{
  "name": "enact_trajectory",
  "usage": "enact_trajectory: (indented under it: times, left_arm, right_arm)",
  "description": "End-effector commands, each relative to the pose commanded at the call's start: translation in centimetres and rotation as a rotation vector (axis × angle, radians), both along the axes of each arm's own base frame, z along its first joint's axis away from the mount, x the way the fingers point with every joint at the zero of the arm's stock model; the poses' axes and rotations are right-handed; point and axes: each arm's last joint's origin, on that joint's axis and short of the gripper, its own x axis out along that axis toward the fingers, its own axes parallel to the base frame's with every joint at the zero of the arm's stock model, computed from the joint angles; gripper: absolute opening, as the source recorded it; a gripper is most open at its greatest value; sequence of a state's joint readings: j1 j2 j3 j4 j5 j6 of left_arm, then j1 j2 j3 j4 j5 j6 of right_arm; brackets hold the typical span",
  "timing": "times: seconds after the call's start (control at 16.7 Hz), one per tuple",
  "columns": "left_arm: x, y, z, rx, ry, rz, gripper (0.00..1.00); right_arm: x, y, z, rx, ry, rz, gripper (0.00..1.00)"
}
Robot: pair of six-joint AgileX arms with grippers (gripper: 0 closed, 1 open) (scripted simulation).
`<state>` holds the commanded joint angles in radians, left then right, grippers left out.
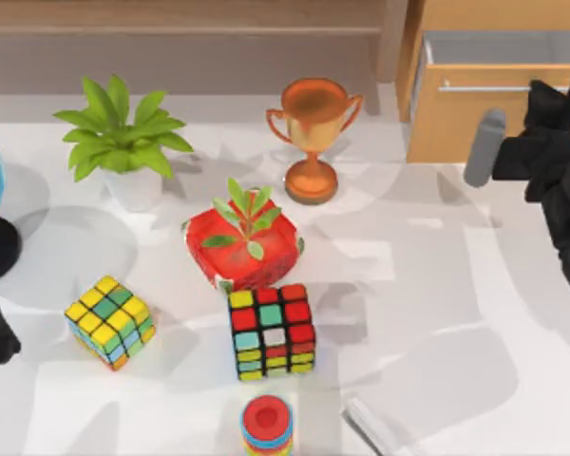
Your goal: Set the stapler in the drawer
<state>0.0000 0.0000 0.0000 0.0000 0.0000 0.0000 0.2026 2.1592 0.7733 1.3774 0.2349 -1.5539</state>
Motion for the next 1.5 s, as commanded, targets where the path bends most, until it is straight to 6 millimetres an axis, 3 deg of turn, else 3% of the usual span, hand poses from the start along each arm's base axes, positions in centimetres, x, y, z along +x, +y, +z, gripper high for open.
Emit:
enact_trajectory:
  times: [0.24,0.66,1.02,1.38,1.5]
  left_arm:
    - [0.0,0.0,0.0,0.000,0.000,0.000,1.00]
    - [0.0,0.0,0.0,0.000,0.000,0.000,1.00]
    - [0.0,0.0,0.0,0.000,0.000,0.000,1.00]
    - [0.0,0.0,0.0,0.000,0.000,0.000,1.00]
    - [0.0,0.0,0.0,0.000,0.000,0.000,1.00]
  right_arm:
    - [-0.3,0.0,0.0,0.001,-0.001,0.000,0.00]
    - [-6.0,0.0,-0.2,-0.001,0.007,-0.001,0.00]
    - [-6.6,0.1,0.0,0.001,-0.002,0.000,0.00]
    - [-11.7,0.0,-0.2,-0.003,0.010,-0.002,0.00]
    - [-12.4,0.1,-0.1,-0.001,0.005,-0.001,0.00]
